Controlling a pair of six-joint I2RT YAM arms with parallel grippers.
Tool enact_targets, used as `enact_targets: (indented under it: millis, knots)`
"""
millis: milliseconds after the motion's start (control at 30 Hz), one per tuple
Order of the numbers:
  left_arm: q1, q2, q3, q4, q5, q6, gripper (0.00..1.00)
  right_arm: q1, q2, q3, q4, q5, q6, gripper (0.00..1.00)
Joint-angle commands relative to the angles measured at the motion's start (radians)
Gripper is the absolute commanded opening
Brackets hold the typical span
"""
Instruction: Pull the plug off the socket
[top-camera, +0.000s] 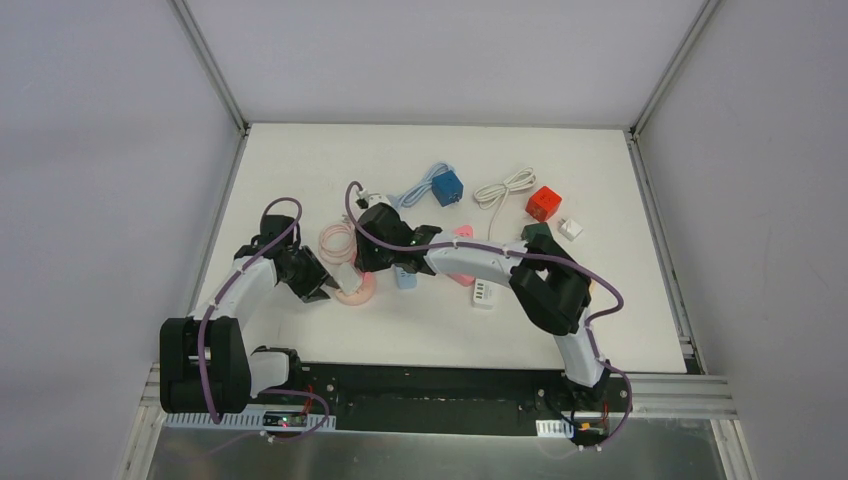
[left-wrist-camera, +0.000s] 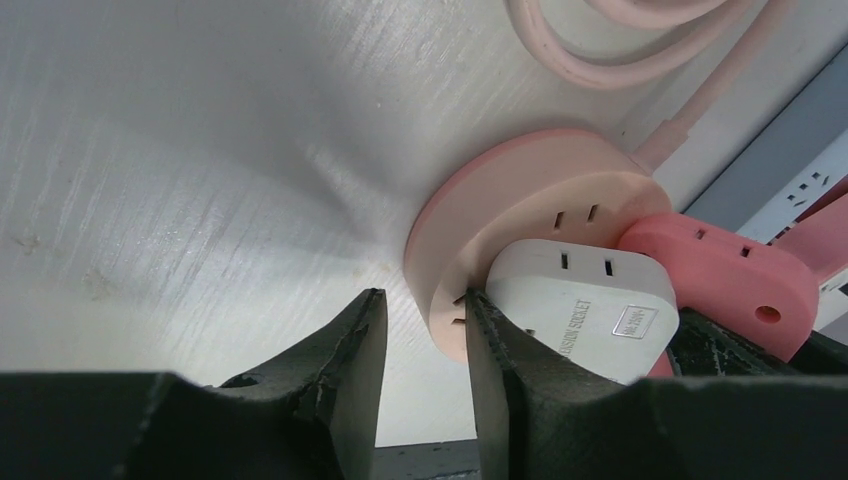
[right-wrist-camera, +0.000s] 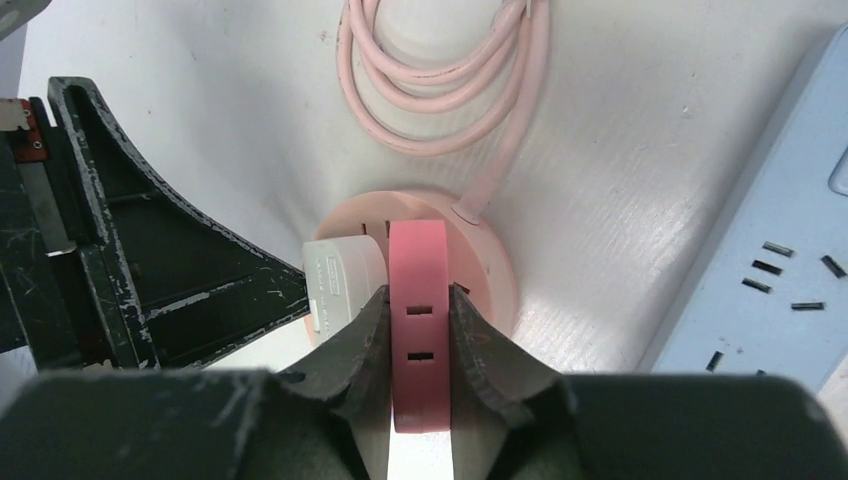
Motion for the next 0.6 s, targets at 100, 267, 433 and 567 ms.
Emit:
enact_targets:
  millis: [100, 267, 433, 567]
  knots:
    - [-0.011, 0.061, -0.020, -0.007, -0.001, 0.015, 0.26, 0.014, -0.053, 0.066, -0.003, -0.106, 0.015, 0.00]
    - [-0.010, 0.084, -0.015, -0.016, 0.004, 0.024, 0.17, -0.030, -0.075, 0.052, 0.084, -0.236, 0.079, 0.00]
    - [-0.011, 0.100, -0.015, -0.012, 0.004, 0.025, 0.13, -0.090, -0.085, -0.036, 0.255, -0.407, 0.180, 0.00]
    - [-0.011, 0.103, -0.026, -0.006, 0.013, 0.021, 0.12, -0.047, -0.068, -0.011, 0.174, -0.317, 0.050, 0.00]
